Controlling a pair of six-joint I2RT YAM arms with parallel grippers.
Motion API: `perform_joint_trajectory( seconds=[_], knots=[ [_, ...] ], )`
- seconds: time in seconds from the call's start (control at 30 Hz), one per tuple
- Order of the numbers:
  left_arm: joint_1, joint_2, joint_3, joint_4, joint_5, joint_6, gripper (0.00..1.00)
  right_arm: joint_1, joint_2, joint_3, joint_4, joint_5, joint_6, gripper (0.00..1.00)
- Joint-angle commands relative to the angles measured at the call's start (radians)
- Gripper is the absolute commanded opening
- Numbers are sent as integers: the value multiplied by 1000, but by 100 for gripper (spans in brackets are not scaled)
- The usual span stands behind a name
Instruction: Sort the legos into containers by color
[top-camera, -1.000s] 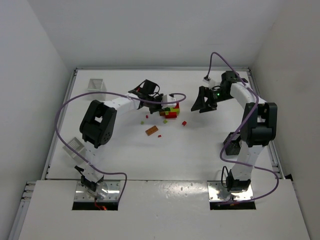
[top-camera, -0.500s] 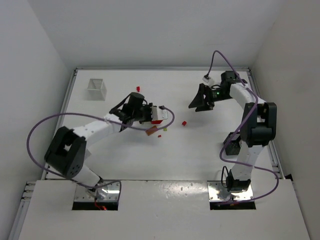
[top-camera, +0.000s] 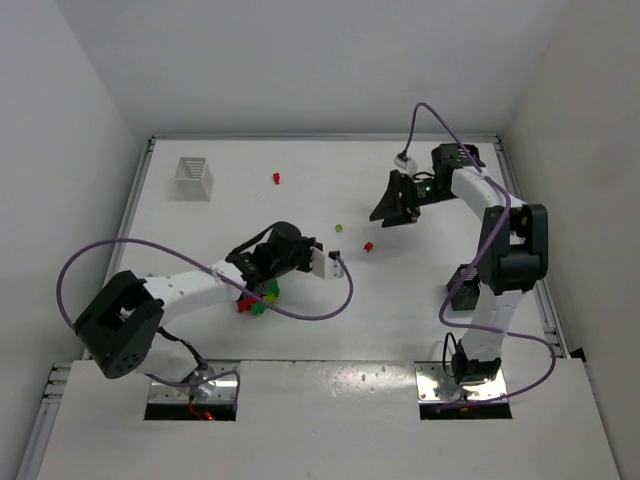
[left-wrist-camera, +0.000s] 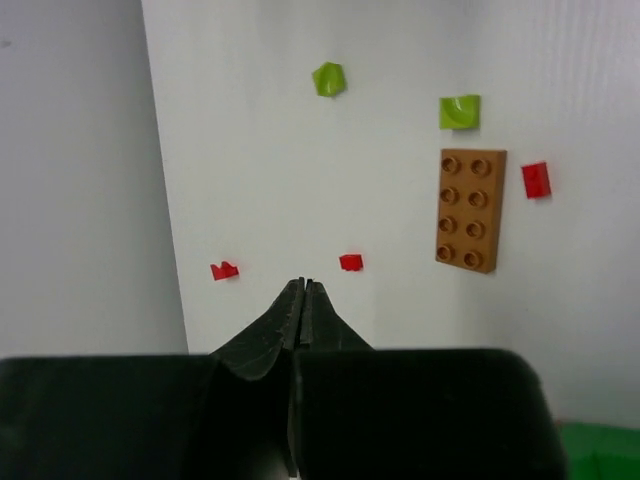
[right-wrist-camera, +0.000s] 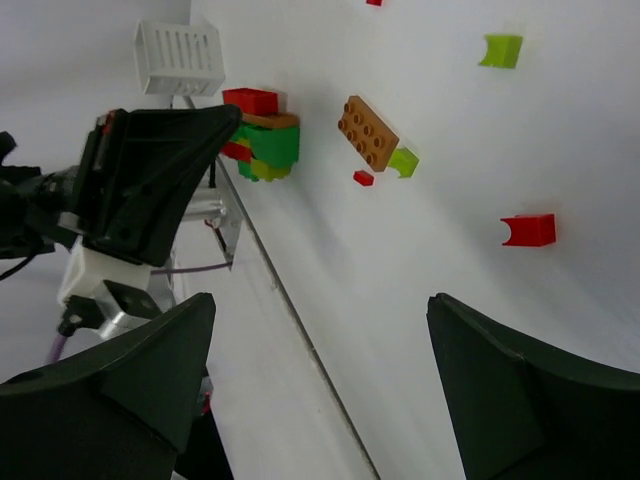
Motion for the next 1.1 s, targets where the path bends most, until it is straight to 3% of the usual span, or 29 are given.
perform_joint_trajectory(
  seconds=[0.0, 0.07, 0.13, 0.2, 0.37, 0.47, 0.63, 0.8, 0.93, 1.07],
  knots=[
    [5, 5, 117, -12, -6, -101, 5, 14, -30, 11, -62, -27, -91, 87],
    [51, 5, 236, -174, 54, -247, 20, 45, -30, 39, -116, 6, -152, 87],
    [85, -6, 300, -292, 54, -411, 25, 75, -60, 48, -183, 63, -261, 87],
    [161, -56, 363, -434, 128, -541, 32, 132, -147, -5, -130, 198, -304, 87],
    [287, -225, 322, -679, 289, -606, 53, 238, -228, -76, -84, 261, -382, 88],
    [296, -279, 294, -839, 382, -567, 54, 299, -228, -76, -84, 273, -415, 88],
    [315, -290, 249, -891, 415, -614, 54, 459, -241, -49, -50, 333, -511, 88],
    [506, -337, 220, -776, 357, -752, 55, 612, -241, -50, 80, 393, -619, 90],
    [651, -334, 263, -788, 390, -812, 65, 715, -211, -64, 209, 379, -737, 91],
    [773, -322, 301, -807, 432, -862, 66, 780, -133, -24, 338, 353, -767, 91]
  ],
)
